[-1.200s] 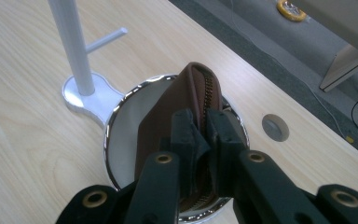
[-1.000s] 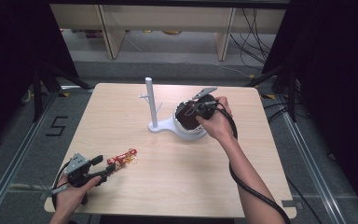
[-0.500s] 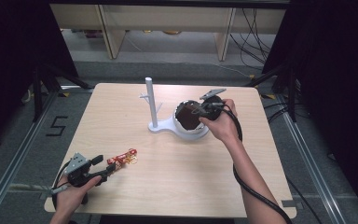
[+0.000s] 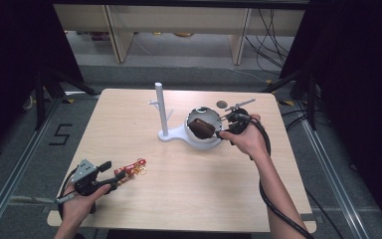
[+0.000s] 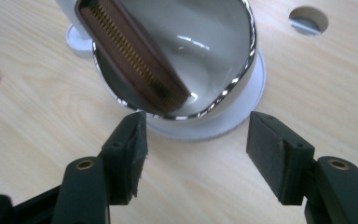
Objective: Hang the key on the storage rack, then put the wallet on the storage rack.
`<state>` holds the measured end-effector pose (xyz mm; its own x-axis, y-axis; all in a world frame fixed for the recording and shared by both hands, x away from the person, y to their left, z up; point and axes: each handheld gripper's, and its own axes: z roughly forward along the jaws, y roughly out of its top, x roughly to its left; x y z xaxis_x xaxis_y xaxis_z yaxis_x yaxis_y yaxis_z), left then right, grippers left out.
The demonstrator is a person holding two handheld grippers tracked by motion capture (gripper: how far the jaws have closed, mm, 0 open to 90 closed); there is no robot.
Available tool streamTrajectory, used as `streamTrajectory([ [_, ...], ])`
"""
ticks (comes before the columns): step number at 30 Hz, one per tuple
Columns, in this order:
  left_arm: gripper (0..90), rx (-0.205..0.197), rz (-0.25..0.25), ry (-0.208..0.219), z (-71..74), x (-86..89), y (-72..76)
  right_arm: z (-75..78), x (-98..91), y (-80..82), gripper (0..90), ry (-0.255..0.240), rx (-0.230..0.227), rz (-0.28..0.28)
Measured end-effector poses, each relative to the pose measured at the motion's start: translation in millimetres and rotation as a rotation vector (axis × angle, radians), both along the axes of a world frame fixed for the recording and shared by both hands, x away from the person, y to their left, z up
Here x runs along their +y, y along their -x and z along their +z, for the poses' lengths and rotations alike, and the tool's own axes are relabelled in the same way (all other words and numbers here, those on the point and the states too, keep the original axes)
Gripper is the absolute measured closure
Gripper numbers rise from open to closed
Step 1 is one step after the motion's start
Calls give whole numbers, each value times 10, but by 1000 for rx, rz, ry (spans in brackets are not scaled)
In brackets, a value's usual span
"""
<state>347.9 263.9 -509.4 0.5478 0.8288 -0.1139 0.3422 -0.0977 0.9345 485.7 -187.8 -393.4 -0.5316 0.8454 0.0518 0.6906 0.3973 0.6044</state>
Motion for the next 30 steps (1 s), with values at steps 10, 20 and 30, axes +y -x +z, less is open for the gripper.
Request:
streamTrajectory([
  [10,293,24,-52,-73,138,-37,-5,-143,-166,281,651,-25,65,-39],
  [20,300,106,-106,-187,353,-86,-145,-294,-284,352,670,-2,150,-35],
  [30,324,193,-230,-369,448,-63,-208,-324,-344,446,646,1,193,-86],
])
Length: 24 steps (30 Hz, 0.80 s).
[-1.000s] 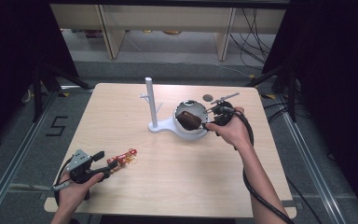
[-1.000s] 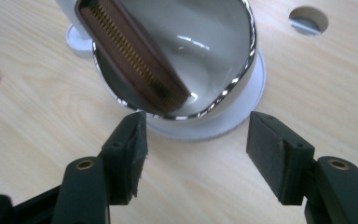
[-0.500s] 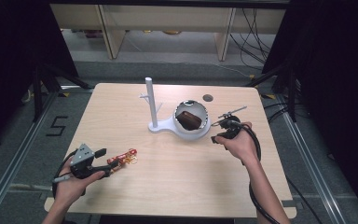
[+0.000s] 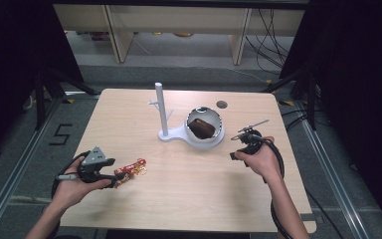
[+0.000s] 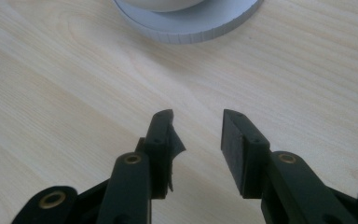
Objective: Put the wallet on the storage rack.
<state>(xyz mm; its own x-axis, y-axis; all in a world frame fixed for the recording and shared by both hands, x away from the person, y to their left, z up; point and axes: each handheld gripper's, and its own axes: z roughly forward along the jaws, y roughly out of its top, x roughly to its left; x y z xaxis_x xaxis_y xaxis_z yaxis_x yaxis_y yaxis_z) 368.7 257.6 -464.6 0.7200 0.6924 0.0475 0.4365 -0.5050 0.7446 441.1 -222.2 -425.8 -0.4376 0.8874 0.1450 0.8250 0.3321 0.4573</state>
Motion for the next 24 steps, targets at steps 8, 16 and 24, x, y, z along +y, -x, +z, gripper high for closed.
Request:
streamTrajectory([
  [8,349,104,-25,-103,-133,-135,-26,-35,-8,12,631,13,18,6],
  [16,382,160,-50,-182,-227,-188,-132,-98,-21,6,617,12,31,15],
  [24,439,185,-45,-180,-260,-225,-191,-112,-18,10,605,8,41,20],
])
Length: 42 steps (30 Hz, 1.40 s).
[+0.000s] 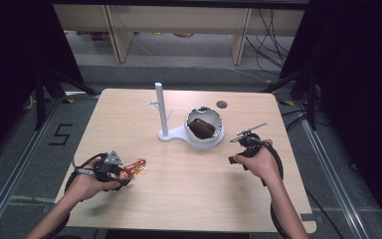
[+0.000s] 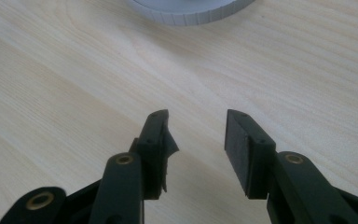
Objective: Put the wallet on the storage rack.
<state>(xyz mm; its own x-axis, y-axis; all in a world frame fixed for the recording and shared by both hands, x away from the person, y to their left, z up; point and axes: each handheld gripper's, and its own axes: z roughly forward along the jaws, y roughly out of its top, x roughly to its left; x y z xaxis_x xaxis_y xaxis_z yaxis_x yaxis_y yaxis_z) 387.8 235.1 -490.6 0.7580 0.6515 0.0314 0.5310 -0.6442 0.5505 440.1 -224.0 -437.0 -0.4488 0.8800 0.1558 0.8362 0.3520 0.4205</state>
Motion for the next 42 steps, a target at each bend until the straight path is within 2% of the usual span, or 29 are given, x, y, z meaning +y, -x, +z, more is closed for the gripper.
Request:
streamTrajectory([
  [1,443,0,0,0,0,0,0,0,0,0,605,0,0,0],
  [2,443,11,-17,-19,21,6,-24,-1,2,3,604,-1,-6,1],
  [5,462,13,-18,-37,29,-2,-50,7,23,9,603,-3,14,-17],
  [7,472,35,-32,-50,38,-18,-67,5,17,0,603,-1,7,-6],
  [8,478,47,-36,-64,45,-34,-82,3,29,0,603,-17,5,-4],
  [9,479,47,-36,-64,45,-34,-82,3,29,0,603,-17,5,-4],
  [10,479,56,-39,-73,53,-39,-91,8,43,9,603,-18,15,-15],
  [11,478,59,-38,-77,55,-47,-101,-5,22,-5,602,-12,-13,10],
  [12,478,73,-44,-86,65,-61,-108,-2,32,-3,601,-5,11,0],
  [13,478,73,-44,-86,65,-61,-108,-2,32,-3,601,-5,11,0],
  [14,478,70,-50,-106,64,-71,-122,-3,33,-3,600,-6,12,0],
  [16,478,85,-60,-118,73,-87,-130,-8,32,-4,599,-11,12,4],
  [20,500,98,-53,-127,91,-112,-151,-9,29,0,600,-11,23,-4],
  [23,515,110,-52,-138,100,-112,-168,-15,19,-8,600,-5,16,7],
  [24,515,127,-68,-159,104,-104,-189,-14,24,-4,600,-8,20,2],
  [28,524,160,-53,-160,73,-125,-205,-4,29,0,599,-14,23,1],
  [33,596,160,-58,-178,58,-120,-244,-5,27,-3,599,-11,23,-1],
  [35,604,175,-41,-156,53,-117,-242,-11,28,-2,598,-10,26,1],
  [36,631,170,-50,-165,71,-110,-242,-23,15,-13,598,-5,10,23],
  [39,637,163,-43,-170,70,-110,-222,-24,23,-5,598,-3,22,8],
  [40,637,154,-55,-175,69,-108,-220,-28,25,-4,597,-4,23,7],
  [41,639,152,-64,-195,83,-103,-215,-34,32,1,597,-7,23,1],
  [42,642,144,-52,-187,90,-103,-195,-42,30,2,597,-5,23,8],
])
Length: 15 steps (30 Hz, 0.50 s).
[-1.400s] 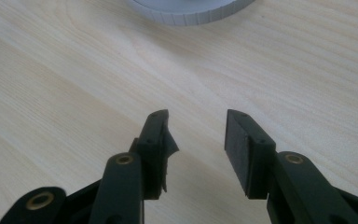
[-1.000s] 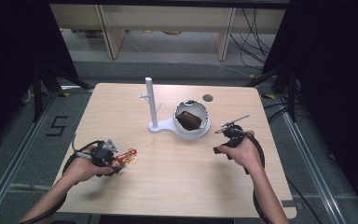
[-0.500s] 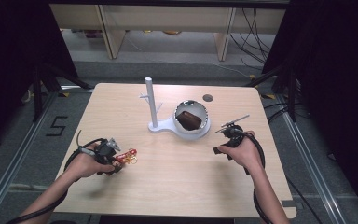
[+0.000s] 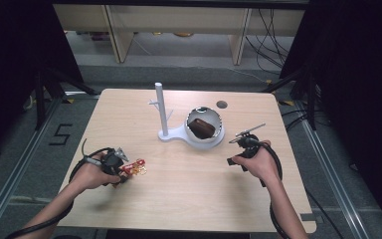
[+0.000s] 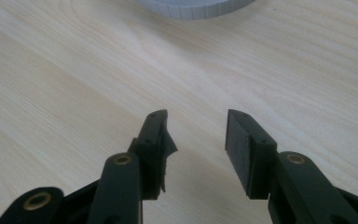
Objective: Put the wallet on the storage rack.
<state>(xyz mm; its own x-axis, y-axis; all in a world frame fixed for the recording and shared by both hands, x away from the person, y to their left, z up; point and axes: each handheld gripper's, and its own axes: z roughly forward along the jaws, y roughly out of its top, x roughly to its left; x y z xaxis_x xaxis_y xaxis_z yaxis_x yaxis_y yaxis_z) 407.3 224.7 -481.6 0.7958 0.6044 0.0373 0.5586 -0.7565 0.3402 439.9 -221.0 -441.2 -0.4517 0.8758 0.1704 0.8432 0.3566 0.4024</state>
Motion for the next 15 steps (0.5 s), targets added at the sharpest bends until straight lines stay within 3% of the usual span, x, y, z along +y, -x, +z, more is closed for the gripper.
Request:
streamTrajectory([
  [1,643,0,0,0,0,0,0,0,0,0,597,0,0,0],
  [4,644,-49,-2,14,60,18,13,-13,0,3,596,0,2,-1],
  [7,645,-105,35,54,117,19,40,-25,2,7,596,-2,2,-5],
  [10,645,-165,26,84,217,26,70,-42,15,22,595,-21,1,-13],
  [15,645,-223,13,109,306,31,90,-67,2,16,591,-18,-11,10],
])
